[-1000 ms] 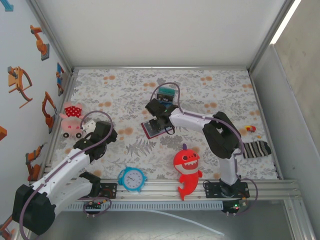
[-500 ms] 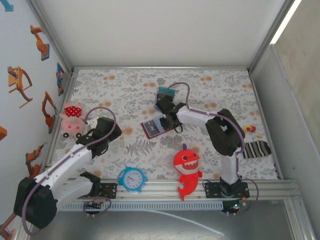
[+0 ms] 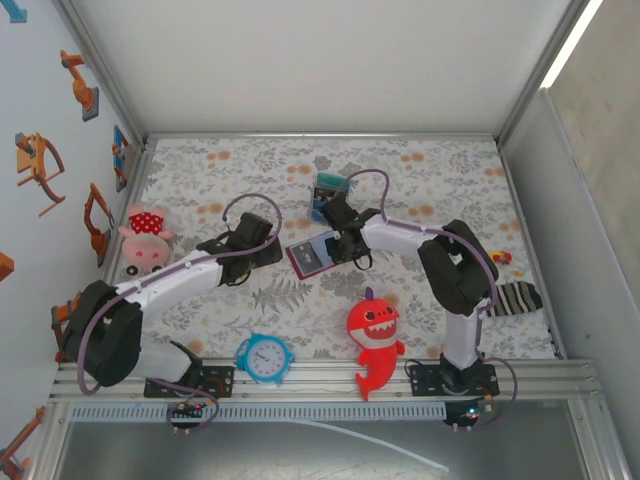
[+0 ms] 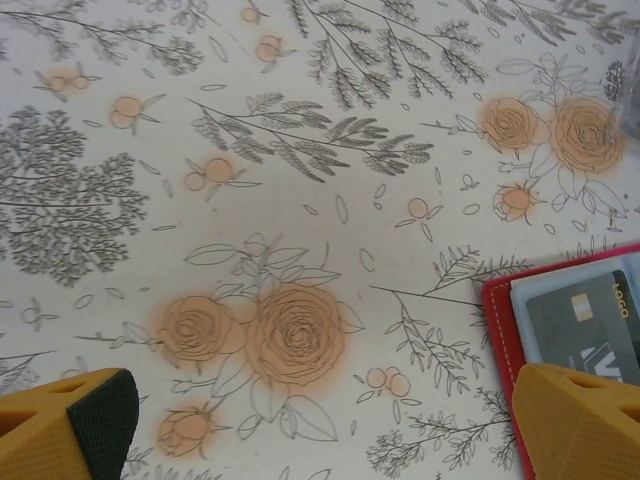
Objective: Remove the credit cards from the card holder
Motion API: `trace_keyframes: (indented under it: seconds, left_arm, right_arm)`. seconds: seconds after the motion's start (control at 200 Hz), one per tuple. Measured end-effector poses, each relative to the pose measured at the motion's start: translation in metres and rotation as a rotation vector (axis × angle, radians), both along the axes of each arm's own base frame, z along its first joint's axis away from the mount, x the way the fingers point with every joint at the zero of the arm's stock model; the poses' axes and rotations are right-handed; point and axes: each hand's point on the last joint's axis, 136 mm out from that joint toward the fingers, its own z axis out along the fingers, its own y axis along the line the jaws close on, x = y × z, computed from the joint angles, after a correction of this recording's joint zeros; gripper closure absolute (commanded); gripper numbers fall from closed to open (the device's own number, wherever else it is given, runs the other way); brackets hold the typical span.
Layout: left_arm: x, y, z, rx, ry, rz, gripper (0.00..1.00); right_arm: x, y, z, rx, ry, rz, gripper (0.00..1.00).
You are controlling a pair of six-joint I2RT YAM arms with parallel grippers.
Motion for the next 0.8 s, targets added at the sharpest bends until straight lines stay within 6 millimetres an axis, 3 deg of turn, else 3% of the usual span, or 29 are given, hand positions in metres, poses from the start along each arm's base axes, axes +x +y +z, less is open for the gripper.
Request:
trace_keyframes:
  seconds: [0.391,0.556,0.666,0.796]
  left_arm:
    - [0.001,-0.018,-0.035,0.020,0.094,-0.055,0.03]
    - [-0.003,-0.022,-0.042,0.031,0.114,-0.078,0.03]
    - [-0.004,-0.023,-0.042,0.031,0.114,-0.083,0.03]
    - [-0.004,-0.024,-0.042,0.025,0.116,-0.086,0.03]
  right_arm:
    - [-0.031,0.018,0.002,0.168,0.083,-0.061,0.78]
    - [-0.036,0.011,0.005,0.139,0.089,-0.070,0.77]
    - [-0.036,0.001,0.017,0.103,0.068,-0.074,0.76]
    - [-0.027,0.004,0.044,0.128,0.011,-0.070,0.77]
